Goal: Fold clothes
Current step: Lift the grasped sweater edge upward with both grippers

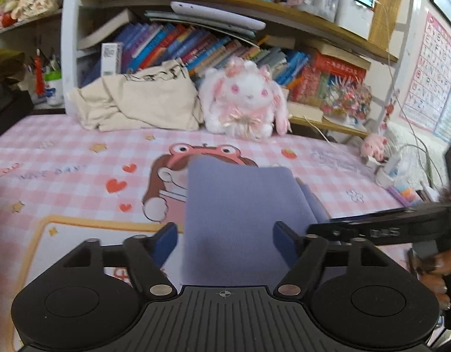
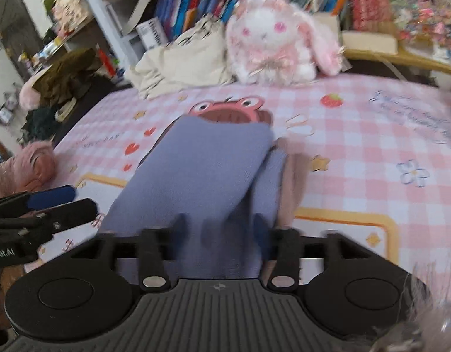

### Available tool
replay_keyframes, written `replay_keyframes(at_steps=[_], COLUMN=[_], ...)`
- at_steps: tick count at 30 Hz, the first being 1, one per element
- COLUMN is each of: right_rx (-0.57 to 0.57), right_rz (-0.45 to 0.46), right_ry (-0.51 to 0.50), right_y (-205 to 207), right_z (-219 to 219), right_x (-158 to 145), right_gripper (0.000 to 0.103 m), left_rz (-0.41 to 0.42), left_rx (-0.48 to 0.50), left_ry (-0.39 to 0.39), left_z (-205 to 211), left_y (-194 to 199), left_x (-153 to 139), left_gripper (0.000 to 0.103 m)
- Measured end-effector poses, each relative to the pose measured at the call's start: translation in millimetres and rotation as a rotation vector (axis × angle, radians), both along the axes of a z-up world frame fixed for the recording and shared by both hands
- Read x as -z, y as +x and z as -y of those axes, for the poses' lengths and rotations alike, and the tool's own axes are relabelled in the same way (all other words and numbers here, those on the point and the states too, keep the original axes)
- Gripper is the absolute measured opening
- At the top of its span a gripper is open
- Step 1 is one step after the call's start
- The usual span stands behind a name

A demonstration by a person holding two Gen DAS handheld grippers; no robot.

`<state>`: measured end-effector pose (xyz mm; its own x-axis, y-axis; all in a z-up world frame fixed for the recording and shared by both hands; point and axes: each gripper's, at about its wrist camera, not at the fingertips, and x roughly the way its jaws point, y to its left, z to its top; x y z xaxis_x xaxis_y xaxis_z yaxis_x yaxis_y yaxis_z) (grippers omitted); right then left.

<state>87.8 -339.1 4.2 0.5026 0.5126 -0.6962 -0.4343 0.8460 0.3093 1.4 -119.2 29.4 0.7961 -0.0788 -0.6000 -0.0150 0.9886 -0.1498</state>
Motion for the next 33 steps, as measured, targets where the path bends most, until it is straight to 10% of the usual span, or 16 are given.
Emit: replay_keyframes(at_steps=[10,24,29,33], right_rx=[0.112,0.221,0.212,0.158], right_rz=[-0.232,-0.359,-0.290,-0.114], right_ry=[0.098,0.225,0.123,0.001], right_y=[-3,14,15,-6], right_z=[33,24,7,-13], right_x=[20,40,35,17], right_gripper=[0.074,0.073,0.047,0.031], left_rz=[-0.134,-0.258,-0.303,-0.266], left_rx=[-0.036,-0.023,0.008,0.088], left_ry=[-0.040,-0.389,-0.465,-0.286], left_z=[-15,-56,-53,-32], left_y=[15,54,63,61], left_x=[15,57,68,50], left_gripper=[0.091,0.085,0.066,0.054])
